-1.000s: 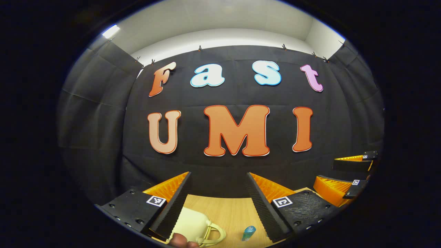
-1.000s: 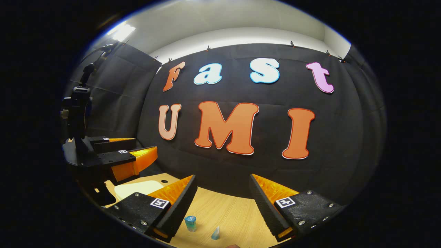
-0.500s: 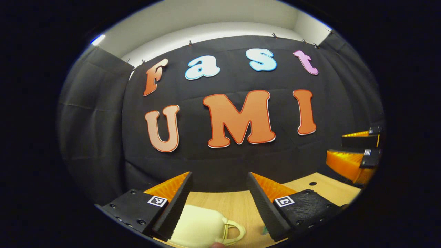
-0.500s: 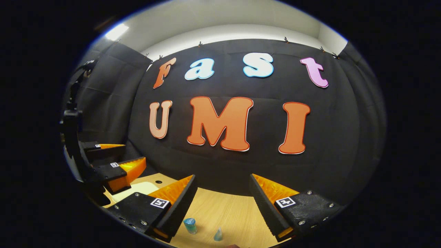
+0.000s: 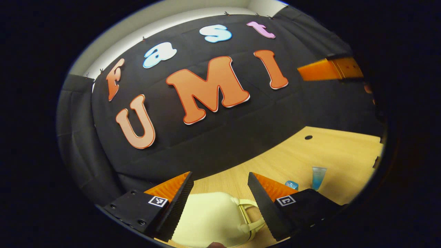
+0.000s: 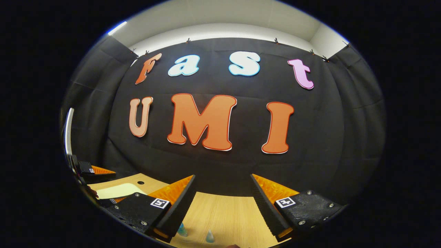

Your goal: First open the suitcase, pack the skin care products into it, and then close the suitcase.

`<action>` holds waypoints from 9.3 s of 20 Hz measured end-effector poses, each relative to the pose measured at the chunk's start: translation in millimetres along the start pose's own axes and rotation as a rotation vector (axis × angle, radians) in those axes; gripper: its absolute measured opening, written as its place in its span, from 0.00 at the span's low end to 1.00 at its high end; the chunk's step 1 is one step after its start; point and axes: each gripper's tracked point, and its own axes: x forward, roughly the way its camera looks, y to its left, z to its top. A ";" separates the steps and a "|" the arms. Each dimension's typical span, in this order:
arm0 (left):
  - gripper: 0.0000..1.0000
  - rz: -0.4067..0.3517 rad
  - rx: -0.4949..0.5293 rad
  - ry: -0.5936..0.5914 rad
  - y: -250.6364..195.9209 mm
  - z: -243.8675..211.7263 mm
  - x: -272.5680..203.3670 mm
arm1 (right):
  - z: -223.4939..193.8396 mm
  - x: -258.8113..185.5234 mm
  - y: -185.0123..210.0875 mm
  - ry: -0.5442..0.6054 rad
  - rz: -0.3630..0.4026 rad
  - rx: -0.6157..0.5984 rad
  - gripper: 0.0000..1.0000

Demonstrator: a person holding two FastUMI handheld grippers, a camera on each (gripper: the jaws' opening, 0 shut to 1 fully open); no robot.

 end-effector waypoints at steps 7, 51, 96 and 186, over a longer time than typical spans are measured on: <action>0.98 -0.128 0.116 0.140 -36.6 -62.7 17.4 | -10.4 3.3 -25.3 0.024 -0.069 -0.044 0.96; 0.06 -0.080 0.242 0.228 38.4 -78.8 27.4 | -23.9 6.7 13.2 0.075 -0.016 -0.056 0.96; 0.14 0.305 -0.422 0.592 359.0 -418.5 14.3 | -25.8 -5.7 158.8 0.192 0.017 -0.104 0.96; 0.45 -0.191 -0.423 0.161 -55.6 -70.4 75.5 | -219.6 5.4 111.0 0.538 0.298 0.131 0.33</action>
